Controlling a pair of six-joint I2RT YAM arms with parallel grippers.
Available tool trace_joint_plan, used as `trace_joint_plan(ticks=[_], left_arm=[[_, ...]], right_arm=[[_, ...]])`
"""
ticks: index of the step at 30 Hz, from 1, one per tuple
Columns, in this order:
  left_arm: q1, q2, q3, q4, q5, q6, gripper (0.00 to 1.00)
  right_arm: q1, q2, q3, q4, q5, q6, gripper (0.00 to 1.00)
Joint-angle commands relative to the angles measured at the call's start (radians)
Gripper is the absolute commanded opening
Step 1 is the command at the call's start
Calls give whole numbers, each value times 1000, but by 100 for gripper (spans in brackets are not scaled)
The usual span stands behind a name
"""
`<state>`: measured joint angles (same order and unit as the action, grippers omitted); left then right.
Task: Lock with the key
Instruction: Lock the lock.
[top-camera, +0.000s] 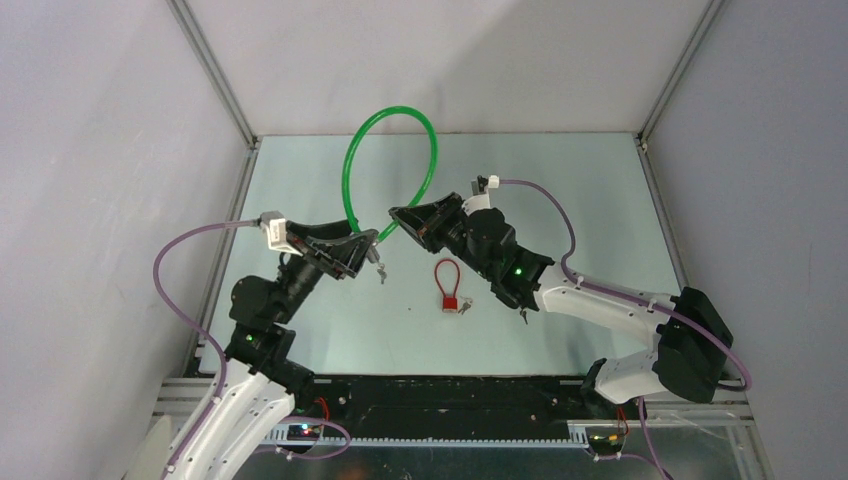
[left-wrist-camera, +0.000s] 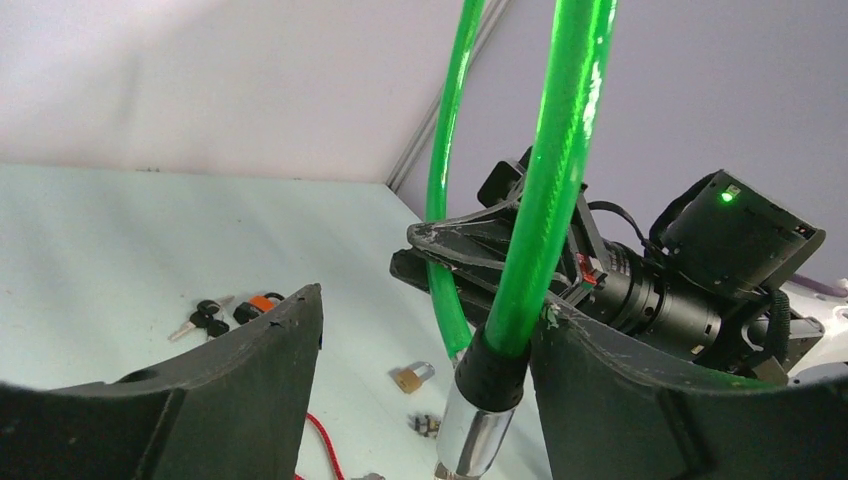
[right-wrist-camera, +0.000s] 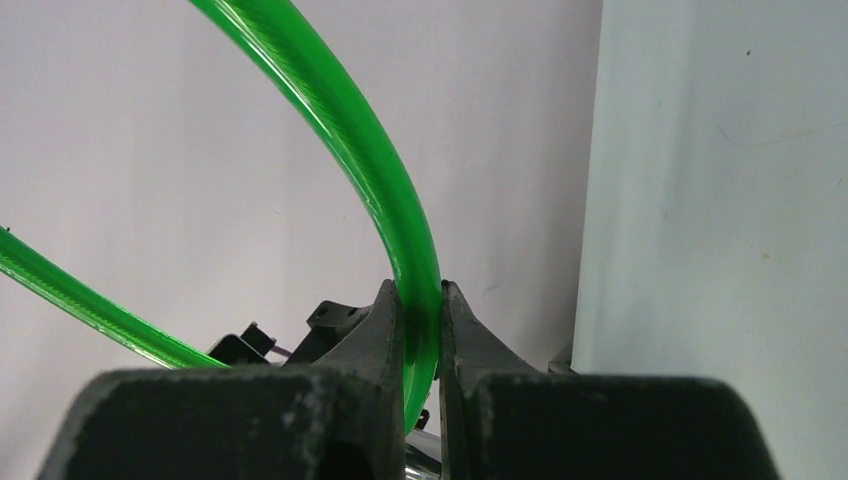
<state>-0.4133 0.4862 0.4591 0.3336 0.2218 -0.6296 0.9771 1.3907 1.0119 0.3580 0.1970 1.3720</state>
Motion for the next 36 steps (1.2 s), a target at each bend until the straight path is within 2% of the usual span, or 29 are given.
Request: trace_joint_plan(ticks=[1,11,19,21,23,27,28,30,32,36], left_arm=[[-4,35,17,1,36,-58,76],[-4,176,59,-25,111,-85,56],[-5,190,77,-24,127,-82,53],[-5,196,78,-24,127,-85,48],[-4,203,84,-24,130,-87,37],[-5,226,102,-26,141,-96,3],[-5,229,106,-25,141,-97,1],[-5,228,117,-25,142,-97,0],[-4,220,130,-26,135,-91,0],[-4,193,152,-24,107,-90,0]], right_arm=[[1,-22,14,84,32,-5,0],[47,-47,15,118,130,-159,0],[52,-38,15,130,111,-172,0],[53,-35,14,136,106,-178,0],[55,-32,16,141,103,-188,0],[56,-34,16,127,101,-206,0],[56,-38,16,115,104,-212,0],[53,-49,15,86,105,-226,3],[43,-61,14,55,95,-244,12],[6,-82,13,14,31,-307,36]])
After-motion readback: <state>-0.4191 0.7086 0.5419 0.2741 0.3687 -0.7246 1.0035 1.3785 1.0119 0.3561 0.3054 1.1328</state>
